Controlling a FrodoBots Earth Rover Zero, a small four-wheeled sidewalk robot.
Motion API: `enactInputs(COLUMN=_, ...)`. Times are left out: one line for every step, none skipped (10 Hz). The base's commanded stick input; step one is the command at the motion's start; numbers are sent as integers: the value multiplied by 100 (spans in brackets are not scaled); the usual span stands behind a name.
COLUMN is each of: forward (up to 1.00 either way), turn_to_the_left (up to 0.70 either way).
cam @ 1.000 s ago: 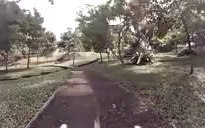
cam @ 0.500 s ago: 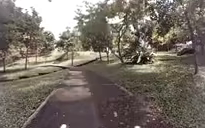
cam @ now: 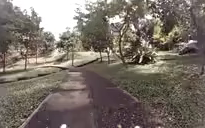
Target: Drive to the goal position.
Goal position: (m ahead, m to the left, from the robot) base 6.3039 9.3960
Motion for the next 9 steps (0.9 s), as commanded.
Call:
enactInputs(forward=50, turn_to_the_left=42)
enactInputs(forward=50, turn_to_the_left=1)
enactInputs(forward=50, turn_to_the_left=0)
enactInputs(forward=50, turn_to_the_left=0)
enactInputs(forward=50, turn_to_the_left=26)
enactInputs(forward=50, turn_to_the_left=49)
enactInputs(forward=50, turn_to_the_left=23)
enactInputs(forward=50, turn_to_the_left=0)
enactInputs(forward=50, turn_to_the_left=16)
